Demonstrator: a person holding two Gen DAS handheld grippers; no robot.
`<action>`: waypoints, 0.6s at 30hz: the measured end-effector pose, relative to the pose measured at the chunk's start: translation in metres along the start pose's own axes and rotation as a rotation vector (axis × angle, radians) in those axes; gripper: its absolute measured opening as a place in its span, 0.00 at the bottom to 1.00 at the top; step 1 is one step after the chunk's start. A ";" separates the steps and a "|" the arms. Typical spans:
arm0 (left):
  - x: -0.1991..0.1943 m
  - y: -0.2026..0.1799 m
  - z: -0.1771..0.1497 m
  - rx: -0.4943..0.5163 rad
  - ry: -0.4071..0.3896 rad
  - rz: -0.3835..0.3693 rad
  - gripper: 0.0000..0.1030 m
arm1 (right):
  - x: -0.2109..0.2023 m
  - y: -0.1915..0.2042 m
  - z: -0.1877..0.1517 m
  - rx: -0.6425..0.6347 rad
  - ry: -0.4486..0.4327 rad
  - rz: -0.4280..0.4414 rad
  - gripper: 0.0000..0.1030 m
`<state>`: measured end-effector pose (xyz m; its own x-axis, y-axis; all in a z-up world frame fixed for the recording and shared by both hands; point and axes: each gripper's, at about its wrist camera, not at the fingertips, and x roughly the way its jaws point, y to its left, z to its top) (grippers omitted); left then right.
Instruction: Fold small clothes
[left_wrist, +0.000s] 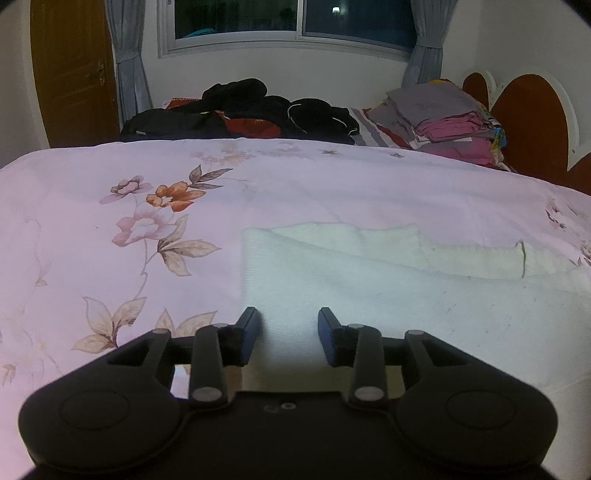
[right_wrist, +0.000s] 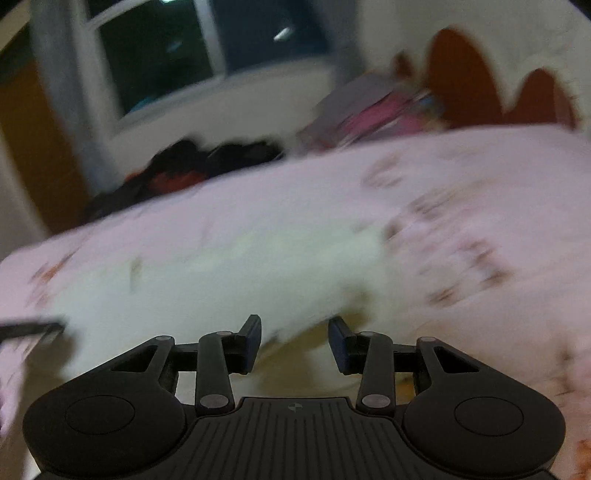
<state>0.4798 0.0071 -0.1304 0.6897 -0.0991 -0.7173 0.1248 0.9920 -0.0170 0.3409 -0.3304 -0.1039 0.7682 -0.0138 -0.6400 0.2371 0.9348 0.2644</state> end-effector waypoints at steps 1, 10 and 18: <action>0.000 0.000 0.000 0.000 0.000 0.002 0.39 | -0.003 -0.003 0.001 -0.003 -0.006 -0.012 0.39; 0.000 0.004 0.004 -0.028 0.003 0.019 0.52 | 0.004 0.006 0.010 -0.096 -0.003 -0.057 0.39; 0.005 -0.017 0.010 0.030 -0.018 -0.034 0.52 | 0.051 0.028 0.009 -0.146 0.093 0.006 0.39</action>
<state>0.4886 -0.0112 -0.1268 0.6975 -0.1346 -0.7038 0.1695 0.9853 -0.0204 0.3918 -0.3082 -0.1227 0.7097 0.0184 -0.7043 0.1383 0.9766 0.1649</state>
